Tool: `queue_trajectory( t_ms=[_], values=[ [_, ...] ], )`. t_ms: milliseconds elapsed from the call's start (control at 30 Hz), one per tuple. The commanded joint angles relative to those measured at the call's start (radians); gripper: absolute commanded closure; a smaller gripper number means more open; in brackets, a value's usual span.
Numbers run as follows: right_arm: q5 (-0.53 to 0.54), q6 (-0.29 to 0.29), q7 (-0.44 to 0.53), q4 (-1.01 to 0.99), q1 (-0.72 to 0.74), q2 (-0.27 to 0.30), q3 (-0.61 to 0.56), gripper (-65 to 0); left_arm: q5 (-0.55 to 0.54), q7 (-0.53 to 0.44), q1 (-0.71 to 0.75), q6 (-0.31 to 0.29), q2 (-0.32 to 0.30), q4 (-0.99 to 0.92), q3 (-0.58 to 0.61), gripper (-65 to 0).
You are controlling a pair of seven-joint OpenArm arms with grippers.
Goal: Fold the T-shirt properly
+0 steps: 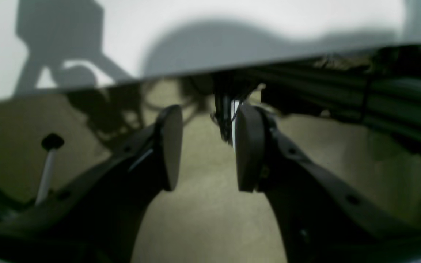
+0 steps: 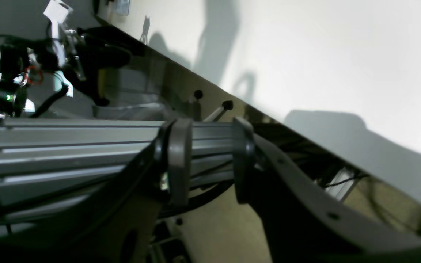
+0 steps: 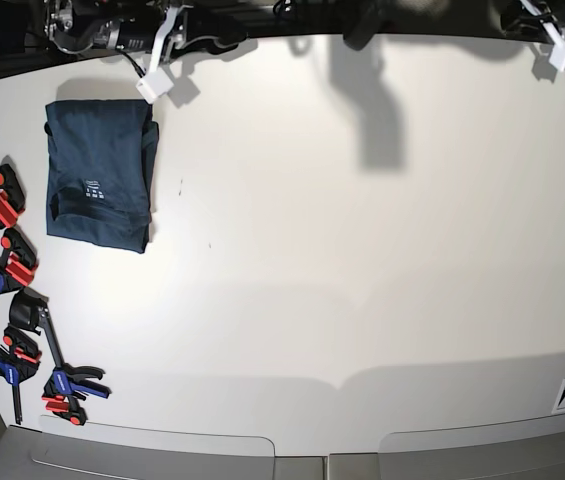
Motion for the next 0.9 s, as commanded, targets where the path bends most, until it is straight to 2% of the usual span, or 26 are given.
queue_trajectory(
  t_ms=[0, 367, 633, 733, 867],
  values=[
    [0.022, 0.006, 0.011, -0.008, -0.003, 0.009, 0.004, -17.4, -0.013, -0.002, 0.027, -0.005, -0.016, 0.011, -0.008, -22.2],
    [0.023, 0.006, 0.011, -0.253, -0.003, 0.009, 0.004, -17.4, -0.037, -0.004, 0.133, -0.010, -0.019, -0.031, -0.008, -22.2],
    [0.023, 0.006, 0.011, -0.346, -0.003, 0.010, -0.004, -17.4, -0.119, -0.002, 0.134, -0.097, -0.019, -0.224, -0.006, -22.1],
    [0.022, 0.006, 0.011, -0.365, -0.003, 0.021, -0.054, -17.4, -0.135, -0.001, 0.134, -0.112, -0.019, -0.292, -0.005, -22.1],
    [-0.002, 0.006, 0.011, -0.371, -0.003, 0.050, -0.181, -17.4, -0.134, 0.000, 0.134, -0.112, -0.019, -0.355, -0.005, -22.1]
  ],
)
